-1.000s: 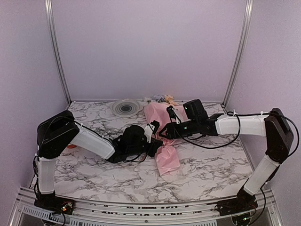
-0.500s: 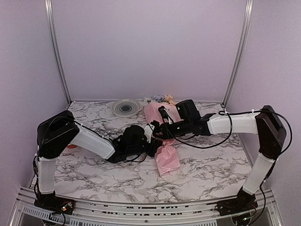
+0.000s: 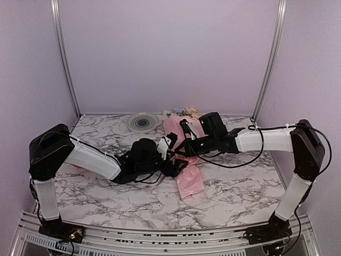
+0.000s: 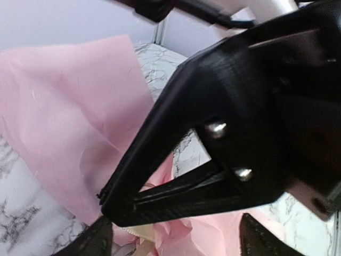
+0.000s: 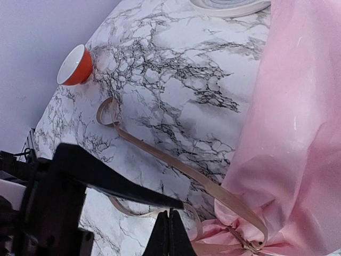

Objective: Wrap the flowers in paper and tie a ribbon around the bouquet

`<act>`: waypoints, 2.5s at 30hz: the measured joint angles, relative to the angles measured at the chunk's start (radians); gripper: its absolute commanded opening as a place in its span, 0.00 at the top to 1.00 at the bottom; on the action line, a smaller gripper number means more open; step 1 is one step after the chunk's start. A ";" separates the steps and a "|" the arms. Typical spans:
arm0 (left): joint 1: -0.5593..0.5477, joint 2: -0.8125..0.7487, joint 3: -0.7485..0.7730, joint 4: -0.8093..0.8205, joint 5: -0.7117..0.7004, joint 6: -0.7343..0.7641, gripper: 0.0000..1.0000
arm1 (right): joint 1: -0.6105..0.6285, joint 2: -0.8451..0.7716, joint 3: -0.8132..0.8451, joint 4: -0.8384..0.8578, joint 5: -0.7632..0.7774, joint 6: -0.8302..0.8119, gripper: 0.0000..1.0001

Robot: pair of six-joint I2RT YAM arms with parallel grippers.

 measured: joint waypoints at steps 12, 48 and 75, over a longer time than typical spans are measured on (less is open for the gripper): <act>0.054 -0.435 -0.124 -0.331 -0.160 -0.069 0.01 | -0.008 -0.003 -0.005 0.001 0.000 -0.013 1.00; 0.377 -0.289 -0.192 -0.903 -0.325 -0.391 0.54 | -0.013 -0.003 -0.018 0.007 -0.030 -0.019 1.00; -0.105 -0.359 0.206 -0.766 -0.137 0.119 1.00 | -0.081 0.044 -0.010 0.043 -0.091 0.012 1.00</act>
